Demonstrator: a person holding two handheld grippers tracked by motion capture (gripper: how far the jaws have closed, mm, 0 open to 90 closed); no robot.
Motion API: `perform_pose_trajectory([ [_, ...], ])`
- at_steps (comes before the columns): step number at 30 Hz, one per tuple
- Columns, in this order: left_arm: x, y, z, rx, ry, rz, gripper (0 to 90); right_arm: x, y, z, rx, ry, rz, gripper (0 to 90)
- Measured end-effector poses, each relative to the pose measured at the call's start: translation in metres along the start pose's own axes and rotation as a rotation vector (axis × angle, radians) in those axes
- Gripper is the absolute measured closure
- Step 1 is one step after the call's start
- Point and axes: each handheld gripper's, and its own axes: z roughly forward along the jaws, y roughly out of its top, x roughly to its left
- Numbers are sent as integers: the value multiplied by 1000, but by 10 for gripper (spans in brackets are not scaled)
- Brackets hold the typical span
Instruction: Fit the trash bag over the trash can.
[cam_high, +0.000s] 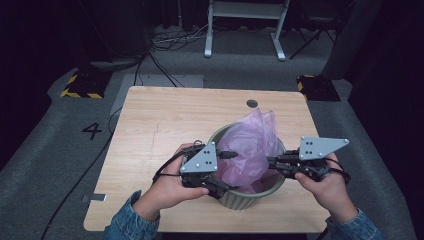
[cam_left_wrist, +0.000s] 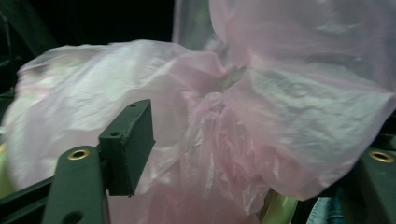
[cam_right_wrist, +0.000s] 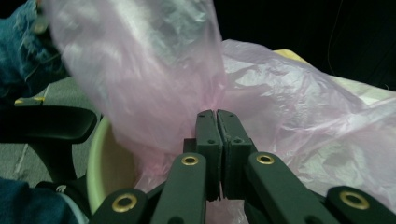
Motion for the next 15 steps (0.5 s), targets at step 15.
perform_pose_trajectory([
  [15, 15, 2, -35, -60, 63, -74, 291, 4, -16, -10, 23, 4, 15, 900],
])
